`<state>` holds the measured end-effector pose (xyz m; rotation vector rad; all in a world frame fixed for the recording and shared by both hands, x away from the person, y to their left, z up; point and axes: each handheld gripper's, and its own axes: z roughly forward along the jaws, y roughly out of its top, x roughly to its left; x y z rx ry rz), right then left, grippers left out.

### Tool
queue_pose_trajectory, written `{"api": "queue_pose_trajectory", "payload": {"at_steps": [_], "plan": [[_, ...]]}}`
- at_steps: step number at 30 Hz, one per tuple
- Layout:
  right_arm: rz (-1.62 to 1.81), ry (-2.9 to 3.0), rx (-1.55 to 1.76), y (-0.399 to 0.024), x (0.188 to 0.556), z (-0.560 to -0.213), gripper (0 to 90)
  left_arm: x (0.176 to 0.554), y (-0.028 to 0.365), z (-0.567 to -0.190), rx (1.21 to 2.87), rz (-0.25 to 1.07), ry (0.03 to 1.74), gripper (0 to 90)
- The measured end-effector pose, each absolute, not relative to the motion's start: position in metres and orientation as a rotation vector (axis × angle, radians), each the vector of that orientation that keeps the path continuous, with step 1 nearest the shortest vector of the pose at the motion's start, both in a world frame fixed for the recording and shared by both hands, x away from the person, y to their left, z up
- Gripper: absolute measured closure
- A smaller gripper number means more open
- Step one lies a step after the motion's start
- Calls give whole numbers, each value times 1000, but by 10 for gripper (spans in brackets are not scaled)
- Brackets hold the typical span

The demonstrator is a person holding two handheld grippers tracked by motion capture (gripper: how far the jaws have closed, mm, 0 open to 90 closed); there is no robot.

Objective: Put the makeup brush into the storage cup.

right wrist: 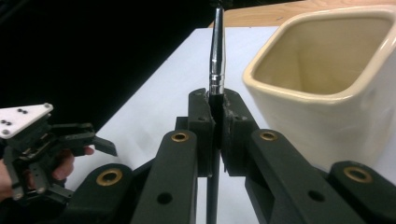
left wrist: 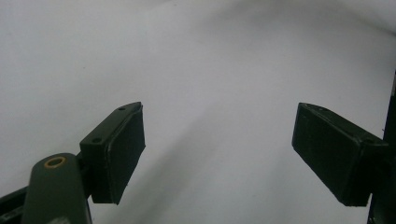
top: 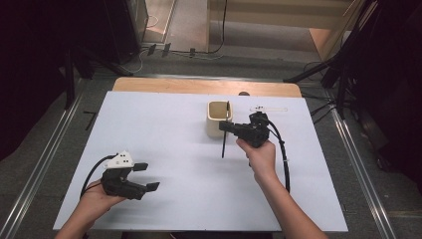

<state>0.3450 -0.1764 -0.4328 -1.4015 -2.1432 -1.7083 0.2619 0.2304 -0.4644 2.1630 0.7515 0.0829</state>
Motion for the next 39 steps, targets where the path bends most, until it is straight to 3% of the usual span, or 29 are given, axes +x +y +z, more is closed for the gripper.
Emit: {"api": "queue_pose_trajectory", "payload": {"at_steps": [39], "plan": [[-1768,-2216,-1479,-172,410,-355,858,264,233,-465,2160,62,764,175]]}}
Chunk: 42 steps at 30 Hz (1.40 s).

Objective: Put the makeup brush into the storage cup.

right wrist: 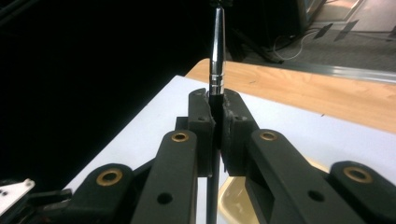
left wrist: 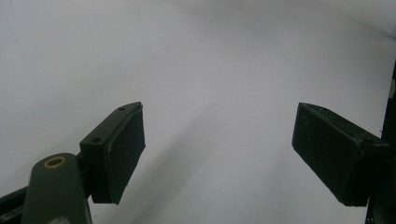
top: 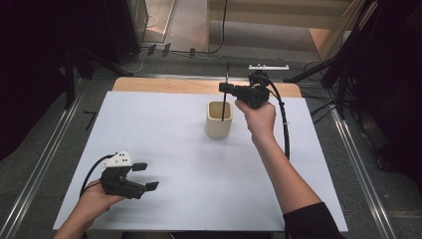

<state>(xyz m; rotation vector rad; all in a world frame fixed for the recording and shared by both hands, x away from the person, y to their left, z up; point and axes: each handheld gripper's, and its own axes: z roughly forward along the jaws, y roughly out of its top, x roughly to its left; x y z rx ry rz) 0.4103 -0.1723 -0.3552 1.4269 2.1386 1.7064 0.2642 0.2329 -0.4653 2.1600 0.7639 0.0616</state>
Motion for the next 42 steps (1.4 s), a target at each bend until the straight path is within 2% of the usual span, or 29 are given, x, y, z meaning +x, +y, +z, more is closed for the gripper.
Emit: {"api": "queue_pose_trajectory", "payload": {"at_steps": [16,27,42], "plan": [[1642,2044,1401,-167,433,-343,859,265,234,-465,2150,55,764,175],[1596,2015,1395,-160,444,-356,858,265,233,-465,2158,46,750,175],[1550,1964,1364,-156,441,-372,859,265,233,-465,2154,43,756,175]]}}
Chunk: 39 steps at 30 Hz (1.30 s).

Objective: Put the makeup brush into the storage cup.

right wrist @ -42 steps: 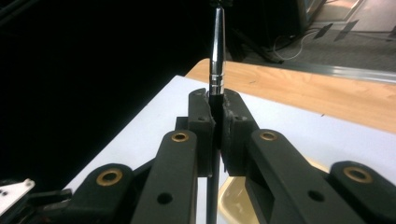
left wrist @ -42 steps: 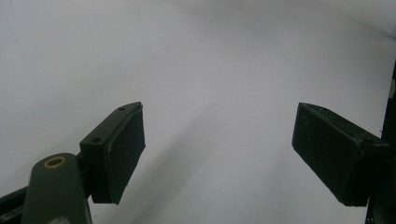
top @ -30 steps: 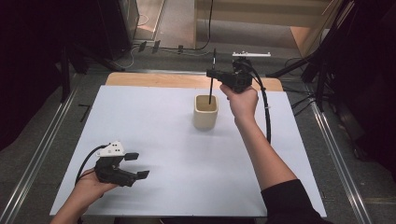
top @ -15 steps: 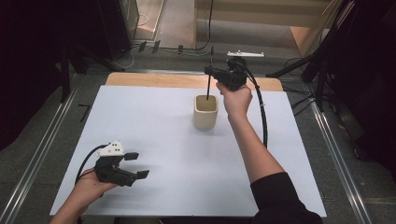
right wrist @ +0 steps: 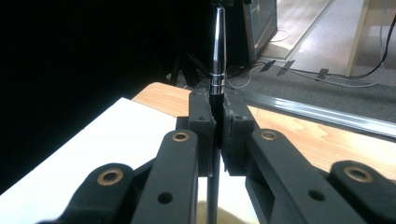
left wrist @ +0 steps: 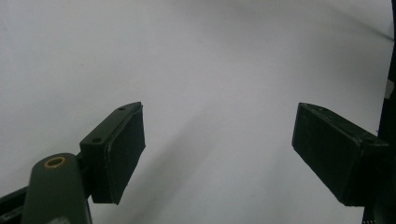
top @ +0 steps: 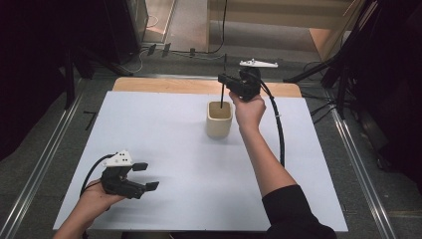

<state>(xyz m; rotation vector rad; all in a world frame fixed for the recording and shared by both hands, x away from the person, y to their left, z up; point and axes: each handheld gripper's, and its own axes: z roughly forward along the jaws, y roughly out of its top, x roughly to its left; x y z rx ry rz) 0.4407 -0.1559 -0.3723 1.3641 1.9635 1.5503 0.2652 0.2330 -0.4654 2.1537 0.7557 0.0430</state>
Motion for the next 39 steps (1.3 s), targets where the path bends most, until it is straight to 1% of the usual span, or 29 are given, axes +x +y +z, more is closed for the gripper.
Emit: {"api": "queue_pose_trajectory", "payload": {"at_steps": [20,28,29,30,31,32,33,35,39], "plan": [[1546,2030,1387,-152,433,-409,858,266,233,-465,2151,47,760,175],[1525,2052,1388,-150,429,-412,850,266,233,-466,2156,48,757,175],[1514,2055,1392,-150,428,-411,755,266,233,-466,2155,47,758,175],[1505,2049,1387,-151,428,-411,628,266,233,-466,2158,46,763,175],[1522,2046,1373,-153,428,-409,461,266,234,-465,2166,47,766,175],[1534,2049,1380,-154,428,-409,378,266,234,-465,2163,48,766,175],[1545,2053,1406,-156,429,-409,318,266,234,-465,2163,48,768,175],[1569,2070,1422,-159,427,-406,311,266,234,-465,2164,49,766,175],[1561,2090,1381,-165,418,-401,255,266,233,-466,2160,47,766,175]]}}
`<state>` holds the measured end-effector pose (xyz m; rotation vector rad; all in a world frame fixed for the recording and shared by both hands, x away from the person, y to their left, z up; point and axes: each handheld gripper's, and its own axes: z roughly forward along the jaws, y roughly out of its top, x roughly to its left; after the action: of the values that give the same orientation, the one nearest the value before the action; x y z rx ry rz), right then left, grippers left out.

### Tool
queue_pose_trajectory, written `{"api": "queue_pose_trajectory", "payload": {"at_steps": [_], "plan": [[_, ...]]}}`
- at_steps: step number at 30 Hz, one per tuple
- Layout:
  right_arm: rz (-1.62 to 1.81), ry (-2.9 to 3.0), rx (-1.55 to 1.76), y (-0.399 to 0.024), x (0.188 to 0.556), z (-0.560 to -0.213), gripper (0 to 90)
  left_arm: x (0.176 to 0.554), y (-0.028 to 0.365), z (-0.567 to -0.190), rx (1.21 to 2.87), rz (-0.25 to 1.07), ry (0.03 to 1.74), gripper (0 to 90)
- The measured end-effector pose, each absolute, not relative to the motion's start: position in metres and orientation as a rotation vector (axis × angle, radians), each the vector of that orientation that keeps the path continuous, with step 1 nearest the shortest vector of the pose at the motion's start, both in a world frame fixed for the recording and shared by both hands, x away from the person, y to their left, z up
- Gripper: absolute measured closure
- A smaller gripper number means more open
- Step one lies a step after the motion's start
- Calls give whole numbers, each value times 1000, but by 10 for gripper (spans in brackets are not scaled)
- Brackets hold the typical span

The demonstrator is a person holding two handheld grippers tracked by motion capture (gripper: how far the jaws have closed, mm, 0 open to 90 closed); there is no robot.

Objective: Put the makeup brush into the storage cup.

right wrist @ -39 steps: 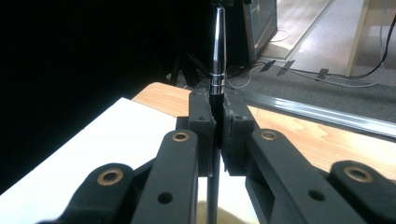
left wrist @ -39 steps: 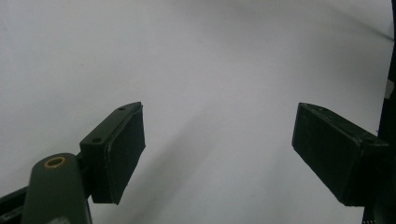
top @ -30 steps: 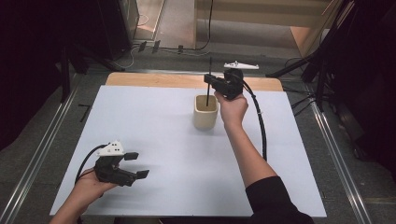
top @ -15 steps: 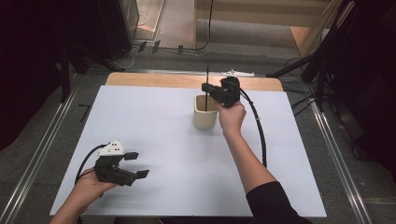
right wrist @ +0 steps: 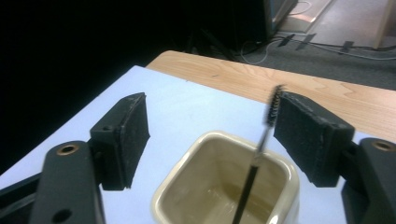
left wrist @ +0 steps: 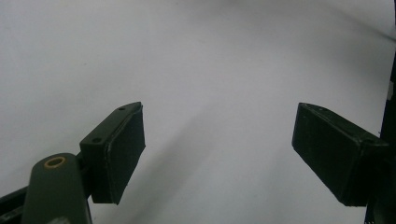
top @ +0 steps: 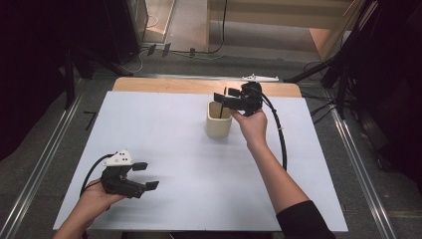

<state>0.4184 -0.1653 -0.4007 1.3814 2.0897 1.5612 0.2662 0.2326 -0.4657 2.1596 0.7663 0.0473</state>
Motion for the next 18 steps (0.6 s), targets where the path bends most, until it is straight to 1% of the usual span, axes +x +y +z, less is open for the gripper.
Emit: {"api": "queue_pose_trajectory", "payload": {"at_steps": [7,18], "plan": [[1526,2155,1361,-173,405,-397,244,266,233,-466,2157,49,765,175],[1508,2237,1335,-181,387,-402,209,267,233,-466,2162,47,769,175]]}}
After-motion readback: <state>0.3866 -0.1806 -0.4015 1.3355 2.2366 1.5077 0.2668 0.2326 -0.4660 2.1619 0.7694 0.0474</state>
